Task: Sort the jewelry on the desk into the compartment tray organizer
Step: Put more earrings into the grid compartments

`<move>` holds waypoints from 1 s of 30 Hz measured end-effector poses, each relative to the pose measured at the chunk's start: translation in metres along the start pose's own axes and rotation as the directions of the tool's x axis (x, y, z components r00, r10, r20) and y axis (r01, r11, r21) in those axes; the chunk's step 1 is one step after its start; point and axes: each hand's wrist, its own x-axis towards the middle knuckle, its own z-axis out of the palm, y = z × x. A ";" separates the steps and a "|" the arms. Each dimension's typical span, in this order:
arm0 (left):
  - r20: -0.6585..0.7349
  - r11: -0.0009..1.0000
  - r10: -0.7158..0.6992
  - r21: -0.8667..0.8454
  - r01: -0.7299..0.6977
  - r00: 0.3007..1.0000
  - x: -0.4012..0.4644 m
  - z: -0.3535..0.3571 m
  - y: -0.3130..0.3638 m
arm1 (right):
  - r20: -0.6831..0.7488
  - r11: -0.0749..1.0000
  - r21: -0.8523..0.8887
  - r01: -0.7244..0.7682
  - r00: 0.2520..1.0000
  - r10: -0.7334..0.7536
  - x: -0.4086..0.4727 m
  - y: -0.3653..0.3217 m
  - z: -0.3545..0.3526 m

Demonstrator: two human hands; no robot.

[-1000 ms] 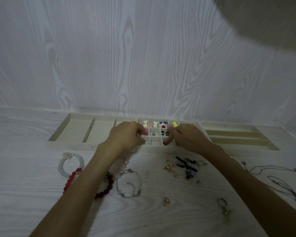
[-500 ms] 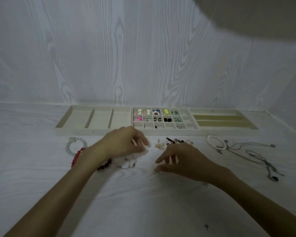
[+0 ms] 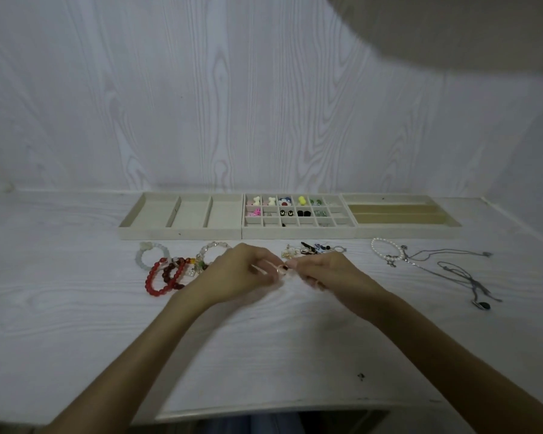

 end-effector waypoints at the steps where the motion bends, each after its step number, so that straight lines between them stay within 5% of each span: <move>1: -0.050 0.998 0.004 -0.061 -0.008 0.999 -0.001 0.001 0.003 | 0.037 0.990 0.127 -0.057 0.998 0.053 0.001 -0.001 0.000; 4: -0.131 0.947 -0.110 -0.314 0.064 0.985 -0.001 0.002 0.012 | 0.133 0.894 0.395 -0.211 0.976 0.171 0.003 -0.006 -0.001; 7: -0.093 0.861 -0.244 -0.479 0.171 0.965 0.000 0.000 0.023 | 0.118 0.863 0.455 -0.222 0.975 0.189 0.006 -0.009 -0.003; 17: -0.206 0.933 -0.154 -0.352 0.074 0.966 0.027 0.000 0.028 | 0.166 0.801 0.547 -0.243 0.969 0.181 0.019 -0.010 -0.012; 25: -0.207 0.958 -0.066 -0.285 0.004 0.976 0.046 -0.002 0.028 | 0.096 0.854 0.503 -0.131 0.991 0.096 0.036 -0.003 -0.020; 30: -0.236 0.973 -0.069 -0.230 0.013 0.969 0.066 -0.008 0.026 | -0.137 0.993 0.068 0.097 0.987 -0.087 0.047 -0.010 -0.031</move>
